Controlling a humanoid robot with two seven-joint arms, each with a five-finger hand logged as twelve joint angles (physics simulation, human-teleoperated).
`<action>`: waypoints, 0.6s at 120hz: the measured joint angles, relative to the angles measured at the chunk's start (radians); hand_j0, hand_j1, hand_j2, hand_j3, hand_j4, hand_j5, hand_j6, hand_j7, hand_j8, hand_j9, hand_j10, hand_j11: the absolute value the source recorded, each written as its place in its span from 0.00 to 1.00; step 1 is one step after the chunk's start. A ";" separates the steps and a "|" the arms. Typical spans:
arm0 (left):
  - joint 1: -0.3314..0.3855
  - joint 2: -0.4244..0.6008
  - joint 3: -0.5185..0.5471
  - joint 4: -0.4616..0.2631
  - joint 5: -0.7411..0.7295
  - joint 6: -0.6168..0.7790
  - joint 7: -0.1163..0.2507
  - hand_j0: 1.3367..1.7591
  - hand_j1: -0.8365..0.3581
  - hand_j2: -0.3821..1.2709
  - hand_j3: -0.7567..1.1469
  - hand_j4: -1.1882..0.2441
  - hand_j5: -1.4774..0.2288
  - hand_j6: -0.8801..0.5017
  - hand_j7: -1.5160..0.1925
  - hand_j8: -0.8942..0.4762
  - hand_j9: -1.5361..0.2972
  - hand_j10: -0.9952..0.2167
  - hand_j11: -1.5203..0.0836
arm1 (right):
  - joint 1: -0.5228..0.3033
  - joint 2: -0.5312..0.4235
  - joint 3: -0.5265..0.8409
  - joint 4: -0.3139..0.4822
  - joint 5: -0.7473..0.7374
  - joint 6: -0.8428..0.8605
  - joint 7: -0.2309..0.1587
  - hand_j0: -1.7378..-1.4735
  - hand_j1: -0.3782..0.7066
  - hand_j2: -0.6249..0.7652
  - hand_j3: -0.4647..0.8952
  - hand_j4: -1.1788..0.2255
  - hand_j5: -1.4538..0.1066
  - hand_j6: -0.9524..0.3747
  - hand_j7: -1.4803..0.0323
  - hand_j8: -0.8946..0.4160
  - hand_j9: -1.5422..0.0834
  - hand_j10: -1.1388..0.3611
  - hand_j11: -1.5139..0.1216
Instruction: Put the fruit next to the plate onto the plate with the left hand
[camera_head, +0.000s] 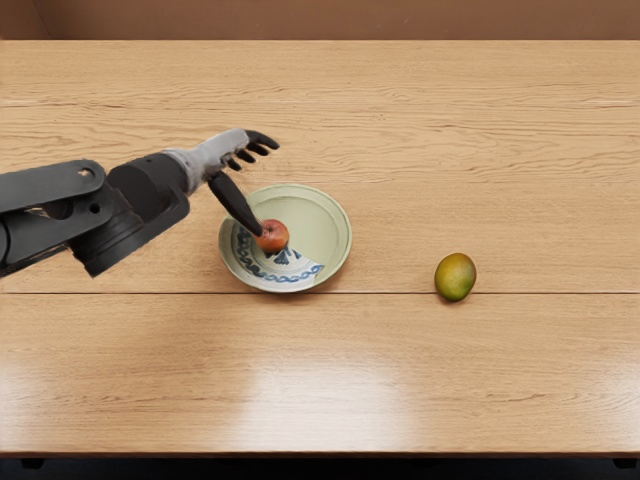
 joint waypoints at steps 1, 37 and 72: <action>0.000 0.010 -0.007 0.000 -0.014 -0.005 0.000 0.76 0.81 0.28 0.40 0.69 0.71 0.51 0.74 0.52 0.70 0.66 0.79 | 0.000 0.000 0.000 0.000 0.000 0.000 0.000 0.30 0.03 0.45 0.34 0.84 0.93 0.72 0.98 0.68 0.95 0.76 0.93; 0.047 0.373 -0.174 0.001 -0.788 -0.577 0.000 0.76 0.89 0.25 0.40 0.75 0.78 0.56 0.81 0.58 0.76 0.73 0.86 | 0.001 0.000 0.001 0.001 0.000 0.001 0.000 0.30 0.03 0.45 0.34 0.84 0.93 0.72 0.98 0.68 0.95 0.76 0.93; 0.125 0.569 -0.187 0.002 -1.025 -0.887 0.000 0.76 0.96 0.24 0.40 0.80 0.84 0.61 0.86 0.63 0.81 0.79 0.92 | 0.002 0.000 0.000 0.001 0.000 0.001 0.000 0.30 0.03 0.45 0.34 0.84 0.93 0.72 0.98 0.68 0.95 0.76 0.93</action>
